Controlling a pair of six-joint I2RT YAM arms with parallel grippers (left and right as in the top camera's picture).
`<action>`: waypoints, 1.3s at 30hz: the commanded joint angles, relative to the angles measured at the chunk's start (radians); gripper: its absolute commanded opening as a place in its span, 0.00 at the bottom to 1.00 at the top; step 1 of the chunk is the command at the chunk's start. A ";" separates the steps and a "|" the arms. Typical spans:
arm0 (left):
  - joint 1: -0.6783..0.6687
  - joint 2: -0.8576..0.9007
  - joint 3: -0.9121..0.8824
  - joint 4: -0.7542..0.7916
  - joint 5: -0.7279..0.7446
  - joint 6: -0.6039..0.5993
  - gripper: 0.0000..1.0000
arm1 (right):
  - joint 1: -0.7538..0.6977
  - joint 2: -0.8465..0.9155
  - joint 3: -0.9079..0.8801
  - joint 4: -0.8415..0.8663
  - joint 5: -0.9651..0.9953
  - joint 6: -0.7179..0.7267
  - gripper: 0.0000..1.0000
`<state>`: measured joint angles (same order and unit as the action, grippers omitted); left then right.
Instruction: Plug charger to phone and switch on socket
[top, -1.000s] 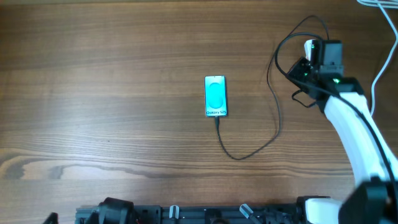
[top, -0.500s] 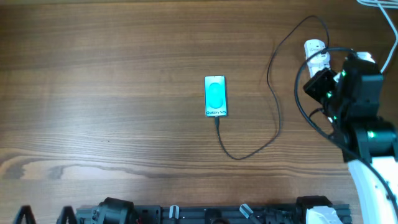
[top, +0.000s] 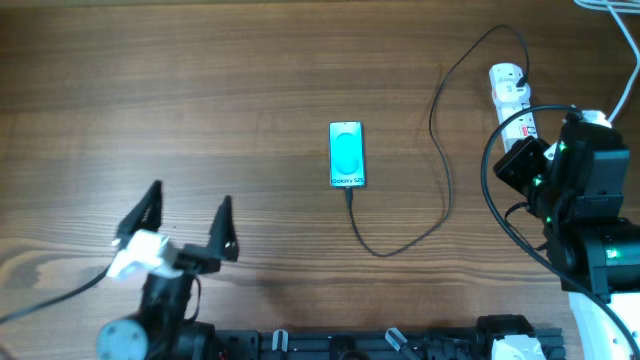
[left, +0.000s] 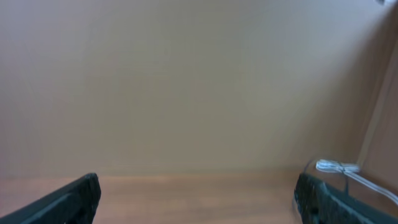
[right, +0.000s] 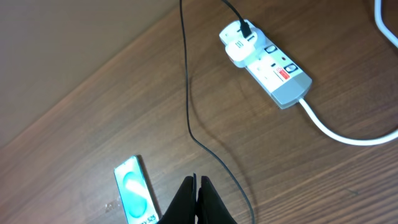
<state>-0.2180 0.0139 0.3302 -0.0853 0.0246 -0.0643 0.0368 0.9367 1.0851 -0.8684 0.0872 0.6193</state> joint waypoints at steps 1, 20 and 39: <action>-0.005 -0.009 -0.169 0.123 0.031 0.035 1.00 | 0.003 -0.008 -0.003 -0.013 0.017 -0.017 0.04; -0.005 -0.007 -0.265 -0.096 0.031 0.031 1.00 | 0.003 -0.122 -0.003 -0.045 0.016 -0.014 0.04; -0.005 -0.005 -0.265 -0.129 0.031 0.031 1.00 | 0.003 -0.122 -0.003 -0.326 -0.239 -0.014 1.00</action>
<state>-0.2180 0.0139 0.0711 -0.2176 0.0444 -0.0456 0.0368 0.8246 1.0851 -1.1461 -0.0692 0.6079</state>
